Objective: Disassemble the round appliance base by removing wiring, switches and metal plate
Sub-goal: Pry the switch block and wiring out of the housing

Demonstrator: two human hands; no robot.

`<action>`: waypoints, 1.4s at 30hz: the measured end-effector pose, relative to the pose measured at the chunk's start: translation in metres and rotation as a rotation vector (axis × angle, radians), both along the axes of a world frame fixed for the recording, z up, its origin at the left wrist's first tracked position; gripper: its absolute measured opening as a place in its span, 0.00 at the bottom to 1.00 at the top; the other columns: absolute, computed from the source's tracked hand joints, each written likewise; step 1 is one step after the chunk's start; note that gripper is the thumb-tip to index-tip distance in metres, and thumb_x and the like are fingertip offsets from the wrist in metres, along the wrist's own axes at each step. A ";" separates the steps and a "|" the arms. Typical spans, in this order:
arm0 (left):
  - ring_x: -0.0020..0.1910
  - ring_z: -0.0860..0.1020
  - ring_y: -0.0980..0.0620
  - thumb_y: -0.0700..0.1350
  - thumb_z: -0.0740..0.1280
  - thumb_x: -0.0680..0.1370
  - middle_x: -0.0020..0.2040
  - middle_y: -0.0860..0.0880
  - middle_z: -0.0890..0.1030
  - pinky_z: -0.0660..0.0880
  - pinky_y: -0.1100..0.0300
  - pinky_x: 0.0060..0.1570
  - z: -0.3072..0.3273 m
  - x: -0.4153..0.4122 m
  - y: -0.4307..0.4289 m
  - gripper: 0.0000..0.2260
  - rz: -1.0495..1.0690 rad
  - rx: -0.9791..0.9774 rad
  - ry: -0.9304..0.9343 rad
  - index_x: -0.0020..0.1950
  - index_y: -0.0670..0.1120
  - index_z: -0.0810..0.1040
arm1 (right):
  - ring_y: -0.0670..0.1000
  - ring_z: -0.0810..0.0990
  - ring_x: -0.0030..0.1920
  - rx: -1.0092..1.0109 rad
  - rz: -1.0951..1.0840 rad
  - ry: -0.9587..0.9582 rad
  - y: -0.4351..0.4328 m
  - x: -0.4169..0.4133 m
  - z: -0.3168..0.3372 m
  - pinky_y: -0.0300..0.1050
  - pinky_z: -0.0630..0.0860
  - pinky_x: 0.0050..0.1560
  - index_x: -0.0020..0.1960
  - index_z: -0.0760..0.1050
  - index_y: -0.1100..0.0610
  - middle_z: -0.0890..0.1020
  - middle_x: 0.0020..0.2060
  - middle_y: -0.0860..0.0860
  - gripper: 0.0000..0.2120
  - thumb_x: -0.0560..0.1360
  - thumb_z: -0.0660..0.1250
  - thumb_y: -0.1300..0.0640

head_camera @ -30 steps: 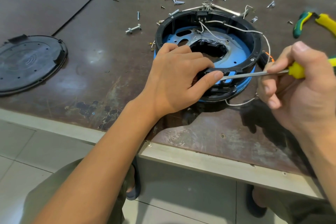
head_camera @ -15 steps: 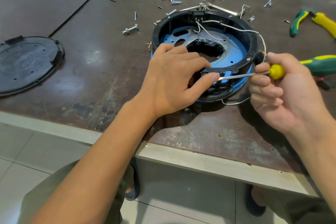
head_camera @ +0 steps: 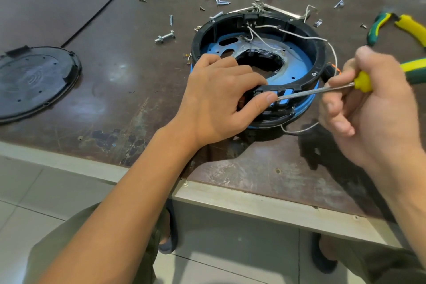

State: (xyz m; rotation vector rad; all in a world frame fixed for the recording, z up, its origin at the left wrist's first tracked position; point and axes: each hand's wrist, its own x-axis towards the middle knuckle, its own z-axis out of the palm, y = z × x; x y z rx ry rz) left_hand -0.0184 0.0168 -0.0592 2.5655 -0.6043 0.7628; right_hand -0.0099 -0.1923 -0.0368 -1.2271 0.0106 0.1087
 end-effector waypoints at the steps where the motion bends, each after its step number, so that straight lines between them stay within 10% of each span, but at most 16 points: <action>1: 0.40 0.73 0.56 0.58 0.59 0.81 0.38 0.57 0.80 0.67 0.52 0.49 0.000 0.000 0.000 0.17 0.001 -0.002 -0.002 0.48 0.53 0.85 | 0.47 0.61 0.15 0.041 -0.009 0.088 0.000 0.001 0.001 0.30 0.56 0.18 0.31 0.73 0.52 0.71 0.21 0.52 0.24 0.84 0.57 0.48; 14: 0.40 0.74 0.55 0.57 0.58 0.81 0.38 0.57 0.80 0.68 0.50 0.49 0.000 0.000 -0.001 0.18 -0.006 -0.016 0.007 0.48 0.52 0.85 | 0.42 0.60 0.14 0.156 0.113 0.360 -0.001 0.020 -0.004 0.29 0.54 0.13 0.32 0.71 0.53 0.67 0.20 0.49 0.21 0.82 0.58 0.49; 27: 0.39 0.74 0.55 0.57 0.60 0.81 0.37 0.57 0.81 0.68 0.51 0.49 0.000 -0.001 0.001 0.16 0.004 -0.028 0.005 0.46 0.52 0.85 | 0.51 0.63 0.15 -0.078 0.068 -0.220 0.006 0.000 -0.010 0.31 0.59 0.21 0.28 0.74 0.53 0.70 0.18 0.54 0.20 0.78 0.57 0.54; 42: 0.39 0.74 0.55 0.57 0.60 0.81 0.37 0.57 0.81 0.68 0.51 0.49 0.001 0.000 -0.002 0.16 0.015 -0.039 0.008 0.46 0.52 0.85 | 0.48 0.62 0.15 0.020 0.042 0.041 0.011 0.003 -0.013 0.31 0.58 0.18 0.31 0.72 0.55 0.71 0.20 0.54 0.20 0.80 0.59 0.50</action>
